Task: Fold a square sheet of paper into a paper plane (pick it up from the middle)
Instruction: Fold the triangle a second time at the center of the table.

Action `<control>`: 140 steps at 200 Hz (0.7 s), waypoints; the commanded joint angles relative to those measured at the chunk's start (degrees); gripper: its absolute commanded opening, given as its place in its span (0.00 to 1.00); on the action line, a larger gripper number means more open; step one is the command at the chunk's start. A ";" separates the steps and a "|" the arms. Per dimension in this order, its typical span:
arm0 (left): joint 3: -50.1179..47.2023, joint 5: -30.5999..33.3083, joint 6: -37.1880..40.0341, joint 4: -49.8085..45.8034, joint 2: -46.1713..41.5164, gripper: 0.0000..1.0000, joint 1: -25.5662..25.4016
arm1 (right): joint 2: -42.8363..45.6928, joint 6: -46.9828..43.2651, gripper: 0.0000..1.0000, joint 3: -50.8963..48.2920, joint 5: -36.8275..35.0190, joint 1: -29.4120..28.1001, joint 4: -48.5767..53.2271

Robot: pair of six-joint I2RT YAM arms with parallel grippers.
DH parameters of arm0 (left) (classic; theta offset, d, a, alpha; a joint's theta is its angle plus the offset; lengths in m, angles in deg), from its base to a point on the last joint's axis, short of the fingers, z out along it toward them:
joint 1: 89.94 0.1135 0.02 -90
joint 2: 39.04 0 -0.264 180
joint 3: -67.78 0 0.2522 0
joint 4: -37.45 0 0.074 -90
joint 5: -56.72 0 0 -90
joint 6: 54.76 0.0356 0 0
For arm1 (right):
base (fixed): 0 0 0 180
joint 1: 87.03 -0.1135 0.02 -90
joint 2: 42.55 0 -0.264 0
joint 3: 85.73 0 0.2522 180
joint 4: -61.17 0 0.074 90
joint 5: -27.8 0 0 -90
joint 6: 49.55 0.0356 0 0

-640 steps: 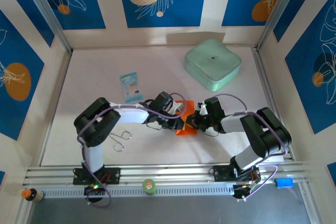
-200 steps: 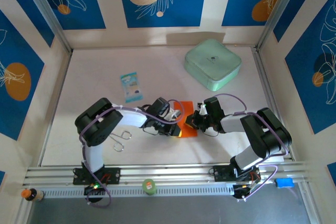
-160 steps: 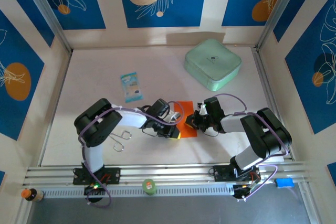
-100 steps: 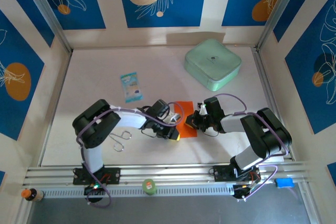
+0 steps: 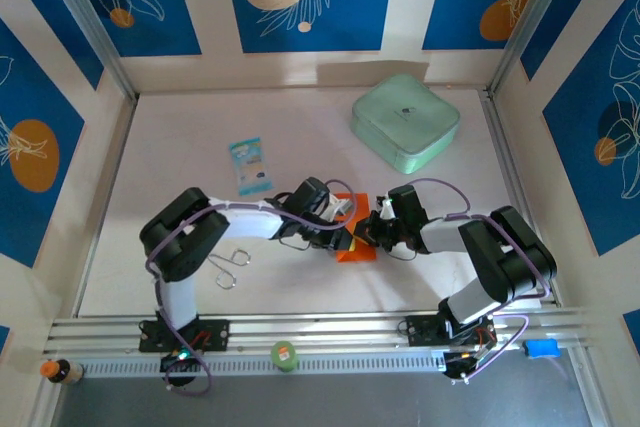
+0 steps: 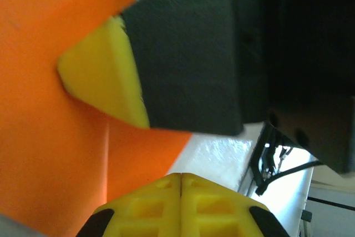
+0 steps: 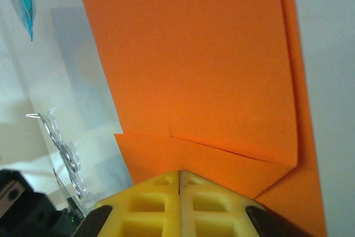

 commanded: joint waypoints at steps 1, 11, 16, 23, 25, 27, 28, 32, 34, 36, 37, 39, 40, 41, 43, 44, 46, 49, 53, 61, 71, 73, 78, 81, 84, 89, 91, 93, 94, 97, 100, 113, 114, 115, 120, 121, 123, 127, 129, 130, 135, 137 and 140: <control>1.93 0.60 -0.17 -1.25 2.78 0.06 0.45 | -0.32 -1.19 0.00 -0.78 -2.36 -0.37 5.56; 1.47 1.13 -0.10 -2.21 3.39 0.06 0.41 | -0.32 -1.20 0.00 -0.74 -2.43 -0.37 5.52; 1.21 1.12 0.13 -2.82 3.59 0.06 0.45 | -0.32 -1.20 0.00 -0.75 -2.44 -0.37 5.49; 0.51 0.84 0.27 -3.16 3.68 0.06 0.41 | -0.32 -1.20 0.00 -0.76 -2.44 -0.39 5.50; 0.15 0.78 0.28 -3.10 3.65 0.06 0.42 | -0.32 -1.16 0.00 -0.77 -2.44 -0.40 5.53; -0.18 0.70 0.27 -3.08 3.60 0.06 0.45 | -0.32 -1.15 0.00 -0.81 -2.44 -0.38 5.56; -0.36 0.67 0.28 -3.03 3.61 0.06 0.41 | -0.32 -1.15 0.00 -0.78 -2.44 -0.38 5.56; -1.06 0.49 0.28 -2.99 3.53 0.06 0.45 | -0.28 -1.17 0.00 -0.82 -2.46 -0.37 5.57; -1.41 0.38 0.27 -2.99 3.35 0.06 0.43 | -0.25 -1.09 0.00 -0.83 -2.51 -0.37 5.57; -1.72 0.31 0.33 -3.03 3.28 0.06 0.45 | -0.24 -1.09 0.00 -0.83 -2.53 -0.37 5.57; -1.87 0.26 0.35 -3.10 3.23 0.06 0.45 | -0.24 -1.08 0.00 -0.83 -2.53 -0.42 5.57; -2.20 0.22 0.44 -3.21 3.06 0.06 0.41 | -0.23 -1.07 0.00 -0.85 -2.53 -0.39 5.52; -2.38 0.16 0.54 -3.27 2.98 0.06 0.43 | -0.23 -1.15 0.00 -0.88 -2.53 -0.38 5.50; -2.51 0.14 0.59 -3.35 2.95 0.06 0.40 | -0.23 -1.15 0.00 -0.86 -2.53 -0.33 5.53; -2.82 0.05 0.72 -3.52 2.88 0.06 0.44 | -0.23 -1.15 0.00 -0.83 -2.60 -0.34 5.49; -3.00 0.04 0.72 -3.60 2.85 0.06 0.45 | -0.23 -1.15 0.00 -0.83 -2.61 -0.31 5.57; -3.28 -0.04 0.86 -3.80 2.70 0.06 0.45 | -0.23 -1.15 0.00 -0.87 -2.62 -0.29 5.61; -3.74 -0.19 1.04 -4.05 2.57 0.06 0.39 | -0.23 -1.21 0.00 -0.86 -2.62 -0.29 5.63; -4.34 -0.36 1.31 -4.25 2.36 0.06 0.37 | -0.15 -1.19 0.00 -0.86 -2.67 -0.22 5.62; -5.51 -0.65 1.78 -4.75 1.89 0.06 0.23 | -0.15 -1.25 0.00 -0.87 -2.77 -0.20 5.68; -6.74 -0.74 2.19 -5.09 1.19 0.06 0.06 | -0.10 -1.16 0.00 -0.87 -2.95 -0.15 5.77; -6.94 -0.76 2.28 -5.10 1.12 0.06 -0.06 | -0.14 -1.15 0.00 -0.88 -2.94 -0.12 5.79; -7.35 -0.85 2.52 -5.24 0.77 0.06 -0.15 | -0.22 -1.20 0.00 -0.83 -2.98 -0.11 5.83; -7.52 -0.88 2.73 -5.55 0.58 0.06 -0.22 | -0.23 -1.16 0.00 -0.83 -2.97 -0.11 5.75; -7.56 -0.79 3.04 -6.02 0.43 0.07 -0.24 | -0.23 -1.18 0.00 -0.89 -2.97 -0.11 5.75; -7.56 -0.50 3.55 -7.01 0.24 0.07 -0.33 | -0.23 -1.20 0.00 -0.96 -2.93 -0.13 5.80; -7.56 -0.41 3.76 -7.38 0.20 0.07 -0.33 | -0.19 -1.23 0.00 -0.93 -2.96 -0.12 5.82; -7.56 -0.28 3.84 -7.64 0.10 0.07 -0.33 | -0.22 -1.26 0.00 -0.92 -2.97 -0.11 5.81; -7.60 -0.22 3.91 -7.86 0.01 0.07 -0.33 | -0.23 -1.25 0.00 -0.92 -2.97 -0.11 5.77; -7.57 -0.16 4.24 -8.25 -0.10 0.07 -0.33 | -0.23 -1.23 0.00 -0.98 -2.97 -0.11 5.77; -7.56 -0.16 4.31 -8.56 -0.22 0.07 -0.33 | -0.23 -1.20 0.00 -0.92 -2.97 -0.11 5.77; -7.95 -0.24 4.44 -8.71 -0.97 0.08 -0.33 | -0.23 -1.24 0.00 -0.92 -2.88 -0.11 5.81; -7.98 -0.28 4.48 -8.70 -1.01 0.08 -0.38 | -0.23 -1.28 0.00 -0.92 -2.88 -0.11 5.78; -8.03 -0.30 4.45 -8.70 -1.07 0.08 -0.40 | -0.23 -1.30 0.00 -0.92 -2.88 -0.11 5.80; -8.18 -0.51 4.46 -8.63 -1.36 0.08 -0.44 | -0.23 -1.31 0.00 -0.92 -2.88 -0.11 5.81; -8.18 -0.51 4.49 -8.67 -1.42 0.08 -0.43 | -0.23 -1.32 0.00 -0.92 -2.88 -0.11 5.78; -8.24 -0.55 4.48 -8.65 -1.51 0.08 -0.42 | -0.23 -1.32 0.00 -0.92 -2.88 -0.11 5.77; -8.38 -0.66 4.54 -8.77 -1.63 0.07 -0.42 | -0.23 -1.27 0.00 -0.93 -2.87 -0.11 5.82; -8.42 -0.67 4.58 -8.83 -1.76 0.07 -0.42 | -0.23 -1.29 0.00 -0.92 -2.79 -0.11 5.78; -8.43 -0.68 4.59 -8.85 -1.84 0.07 -0.42 | -0.23 -1.31 0.00 -0.92 -2.75 -0.11 5.85; -8.60 -0.55 4.61 -8.82 -2.19 0.07 -0.43 | -0.23 -1.31 0.00 -0.93 -2.78 -0.11 5.77; -8.72 -0.51 4.64 -8.77 -2.36 0.07 -0.49 | -0.17 -1.28 0.00 -0.96 -2.75 -0.11 5.75; -8.85 -0.45 4.60 -8.62 -2.63 0.07 -0.51 | -0.15 -1.26 0.00 -0.98 -2.79 -0.11 5.79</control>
